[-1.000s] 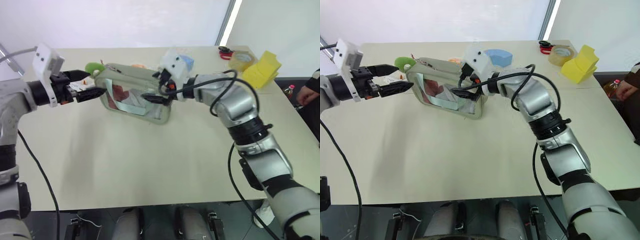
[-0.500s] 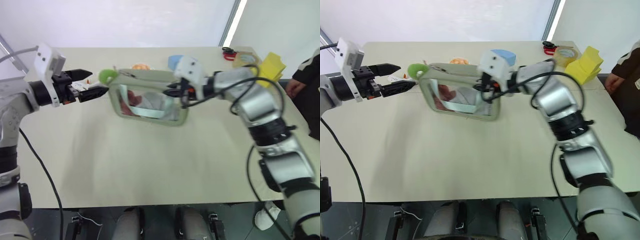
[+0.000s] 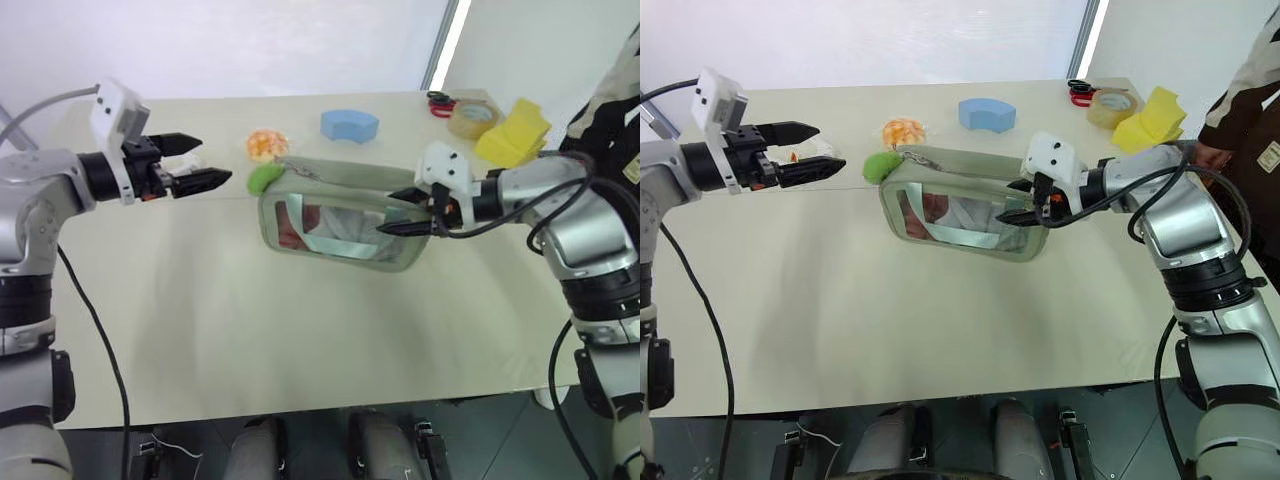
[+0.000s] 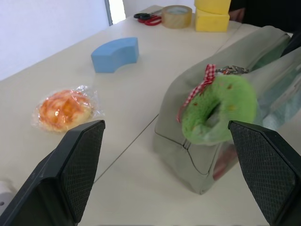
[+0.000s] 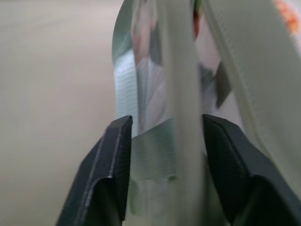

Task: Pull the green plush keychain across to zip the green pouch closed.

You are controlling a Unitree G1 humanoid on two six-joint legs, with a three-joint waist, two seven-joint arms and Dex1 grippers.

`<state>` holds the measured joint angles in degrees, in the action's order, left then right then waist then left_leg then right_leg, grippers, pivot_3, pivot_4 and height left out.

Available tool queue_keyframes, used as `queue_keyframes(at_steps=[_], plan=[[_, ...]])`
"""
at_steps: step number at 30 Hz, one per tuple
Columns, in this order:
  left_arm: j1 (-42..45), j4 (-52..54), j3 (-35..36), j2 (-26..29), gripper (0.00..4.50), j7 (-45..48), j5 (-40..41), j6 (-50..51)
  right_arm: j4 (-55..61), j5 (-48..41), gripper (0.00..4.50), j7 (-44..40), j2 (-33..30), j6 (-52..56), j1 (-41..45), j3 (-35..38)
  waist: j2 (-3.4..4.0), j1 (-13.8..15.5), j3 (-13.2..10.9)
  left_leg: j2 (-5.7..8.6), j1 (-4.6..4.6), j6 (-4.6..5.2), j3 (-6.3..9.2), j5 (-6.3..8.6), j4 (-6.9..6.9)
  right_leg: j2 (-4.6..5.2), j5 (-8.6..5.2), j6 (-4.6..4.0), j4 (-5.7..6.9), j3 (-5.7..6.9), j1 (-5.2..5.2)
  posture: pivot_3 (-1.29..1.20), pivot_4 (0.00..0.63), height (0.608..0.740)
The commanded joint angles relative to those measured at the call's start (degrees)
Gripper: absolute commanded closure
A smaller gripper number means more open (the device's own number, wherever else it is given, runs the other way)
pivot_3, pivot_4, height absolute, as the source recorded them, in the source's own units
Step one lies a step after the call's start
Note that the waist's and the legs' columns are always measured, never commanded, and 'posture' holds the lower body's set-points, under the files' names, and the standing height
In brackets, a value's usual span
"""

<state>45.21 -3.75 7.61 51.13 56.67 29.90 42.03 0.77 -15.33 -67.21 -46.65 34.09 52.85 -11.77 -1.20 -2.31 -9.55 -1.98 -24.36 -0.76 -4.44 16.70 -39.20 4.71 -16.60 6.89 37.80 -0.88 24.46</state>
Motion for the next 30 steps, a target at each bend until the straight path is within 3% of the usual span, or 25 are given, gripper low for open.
queue_keyframes(at_steps=[1, 7, 12, 25, 26, 28, 30], plan=[[2.1, 0.2, -0.8, -0.4, 0.0, 0.9, -0.7, -1.8, 3.6, -0.8, 2.4, 2.5, 2.3, 2.8, 5.0, 1.8, 0.0, 0.0, 0.0, 0.0, 0.0, 0.0, 0.0, 0.0, 0.0, 0.0, 0.0, 0.0, 0.0, 0.0, 0.0, 0.0, 0.15, 0.74], [5.0, -1.2, -2.3, -2.4, 0.0, 1.7, -1.3, -2.2, 3.7, 1.8, 2.4, 5.2, 8.0, 2.7, 4.8, -2.4, -0.01, 0.2, 0.0, 0.04, -0.02, -0.01, -0.01, 0.0, -0.04, 0.03, 0.0, 0.0, 0.08, 0.0, 0.0, 0.0, 0.15, 0.74], [4.7, -1.1, -2.4, -2.1, 0.0, 2.5, -1.9, -2.3, 0.5, 5.5, 2.4, 5.9, 7.9, 0.1, 2.6, -4.7, -0.01, 0.2, 0.0, 0.05, -0.03, -0.01, 0.0, -0.01, -0.05, 0.04, 0.0, 0.0, 0.1, 0.02, 0.0, 0.0, 0.15, 0.74], [4.1, -0.1, -1.4, -1.3, 0.0, 2.2, -1.7, -1.6, 2.2, 2.0, 2.4, 7.1, 10.4, 6.3, 7.4, 0.5, -0.01, 0.0, 0.0, 0.04, -0.02, -0.01, 0.03, -0.01, -0.05, 0.04, 0.0, 0.0, 0.11, 0.02, 0.0, 0.0, 0.15, 0.74], [4.1, -0.1, -1.4, -1.3, 0.0, 2.2, -1.7, -1.6, 2.6, 0.9, 1.87, 7.0, 10.9, 7.4, 7.5, 1.0, -0.01, 0.0, 0.0, 0.04, -0.02, -0.01, 0.03, -0.01, -0.05, 0.04, 0.0, 0.0, 0.11, 0.02, 0.0, 0.0, 0.15, 0.74], [4.3, 0.0, -1.5, -1.3, 0.0, 2.1, -1.6, -1.4, 2.2, 1.6, 1.25, 8.4, 11.4, 7.6, 7.7, 0.9, -0.01, -0.1, 0.0, 0.04, -0.02, -0.01, 0.03, -0.01, -0.04, 0.04, 0.0, 0.0, 0.11, 0.02, 0.0, 0.0, 0.15, 0.74], [4.6, -0.1, -1.7, -1.3, 0.0, 2.2, -1.6, -1.5, 1.1, 3.6, 0.25, 8.9, 10.9, 6.1, 7.3, -0.5, -0.01, -0.1, 0.0, 0.04, -0.02, -0.01, 0.03, -0.01, -0.04, 0.04, 0.0, 0.0, 0.12, 0.02, 0.0, 0.0, 0.15, 0.74]])
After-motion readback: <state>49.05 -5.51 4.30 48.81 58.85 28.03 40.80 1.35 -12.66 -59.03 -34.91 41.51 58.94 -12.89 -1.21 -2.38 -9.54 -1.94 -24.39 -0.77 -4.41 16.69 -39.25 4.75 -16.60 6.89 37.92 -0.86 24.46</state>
